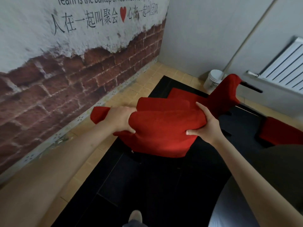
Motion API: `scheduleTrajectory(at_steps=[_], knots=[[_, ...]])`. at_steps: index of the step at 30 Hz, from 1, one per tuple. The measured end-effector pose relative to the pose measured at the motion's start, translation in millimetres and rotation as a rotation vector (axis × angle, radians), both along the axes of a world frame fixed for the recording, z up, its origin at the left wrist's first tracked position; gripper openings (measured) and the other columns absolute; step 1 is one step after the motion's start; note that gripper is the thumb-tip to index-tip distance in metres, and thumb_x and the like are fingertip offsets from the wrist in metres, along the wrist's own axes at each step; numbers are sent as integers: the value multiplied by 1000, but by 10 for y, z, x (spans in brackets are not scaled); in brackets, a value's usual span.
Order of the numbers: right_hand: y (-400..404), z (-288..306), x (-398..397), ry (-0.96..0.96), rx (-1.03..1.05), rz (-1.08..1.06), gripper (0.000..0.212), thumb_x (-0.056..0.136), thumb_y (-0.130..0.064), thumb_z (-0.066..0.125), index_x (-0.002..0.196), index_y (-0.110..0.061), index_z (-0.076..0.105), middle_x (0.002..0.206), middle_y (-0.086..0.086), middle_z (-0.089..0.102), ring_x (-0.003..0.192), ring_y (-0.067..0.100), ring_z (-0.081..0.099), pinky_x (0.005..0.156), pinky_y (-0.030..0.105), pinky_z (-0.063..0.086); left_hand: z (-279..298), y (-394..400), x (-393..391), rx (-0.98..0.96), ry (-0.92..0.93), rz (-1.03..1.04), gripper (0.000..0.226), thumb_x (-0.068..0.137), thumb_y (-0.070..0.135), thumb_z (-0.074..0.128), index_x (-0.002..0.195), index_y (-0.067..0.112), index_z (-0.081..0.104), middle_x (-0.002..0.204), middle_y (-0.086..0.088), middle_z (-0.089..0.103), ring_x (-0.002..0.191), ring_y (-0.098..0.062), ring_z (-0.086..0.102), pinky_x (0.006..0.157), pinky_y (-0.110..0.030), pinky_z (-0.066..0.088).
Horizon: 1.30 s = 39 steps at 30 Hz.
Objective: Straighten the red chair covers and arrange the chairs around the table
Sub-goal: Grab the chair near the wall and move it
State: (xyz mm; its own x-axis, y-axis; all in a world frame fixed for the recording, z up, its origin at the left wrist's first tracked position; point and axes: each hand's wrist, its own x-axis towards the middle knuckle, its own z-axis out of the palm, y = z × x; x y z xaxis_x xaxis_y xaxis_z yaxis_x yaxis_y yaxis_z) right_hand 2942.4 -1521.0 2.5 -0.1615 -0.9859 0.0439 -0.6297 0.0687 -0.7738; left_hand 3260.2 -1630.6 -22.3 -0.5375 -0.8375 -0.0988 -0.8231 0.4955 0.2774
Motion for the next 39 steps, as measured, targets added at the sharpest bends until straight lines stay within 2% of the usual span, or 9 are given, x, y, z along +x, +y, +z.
scheduleTrajectory(at_steps=[3,5,8,11,13,19,27,35,39], knots=[[198,-170,-7,-86,34,-66,103,45,-11,95,136,-28,49,129,-10,50,120,8,44,98,19,36,82,-106,-135,-33,-33,-73,60,51,55,86,100,32,61,92,13,62,93,-16,61,80,-33,44],[407,-359,42,-138,57,-106,96,46,-10,95,131,-26,54,124,-8,55,117,9,48,92,12,39,89,-131,-230,-61,-91,-118,60,49,53,87,99,31,62,94,10,65,94,-17,61,83,-35,40],[624,-574,179,-190,53,-173,91,48,-10,94,129,-24,57,121,-10,56,115,7,49,97,19,42,94,-116,-284,-89,-145,-145,58,47,49,89,96,28,64,93,7,66,94,-19,60,83,-35,37],[623,-587,237,-183,65,-186,89,48,-12,95,127,-26,58,115,-17,54,113,4,46,88,5,36,128,-79,-261,-80,-141,-121,57,47,45,91,94,25,65,92,3,67,94,-22,61,75,-31,32],[619,-562,234,-181,78,-180,86,48,-13,95,124,-30,58,110,-23,52,112,3,45,79,0,34,136,-47,-265,-71,-149,-97,58,47,44,91,96,24,65,95,2,67,96,-22,60,78,-31,34],[662,-570,250,-168,80,-179,80,48,-15,95,117,-35,59,107,-23,54,112,5,47,83,6,33,140,23,-245,-77,-160,-84,60,50,45,90,101,23,65,99,1,66,99,-22,59,84,-33,39],[958,-573,474,-172,68,-164,71,45,-16,95,104,-38,61,104,-23,60,101,-4,52,84,11,38,94,359,30,-76,-151,-102,52,49,48,89,88,25,63,91,4,66,93,-20,60,85,-34,46],[1208,-585,787,-163,91,-165,67,46,-11,94,102,-33,63,101,-19,61,106,9,53,90,24,40,60,711,398,-88,-181,-103,54,53,51,87,95,24,66,93,5,67,92,-17,62,81,-34,49],[1257,-555,1006,-172,96,-143,67,46,-11,94,103,-30,64,99,-21,60,101,4,52,85,16,39,91,838,654,-78,-194,-78,54,52,51,87,93,23,65,93,4,66,93,-18,60,80,-35,50]])
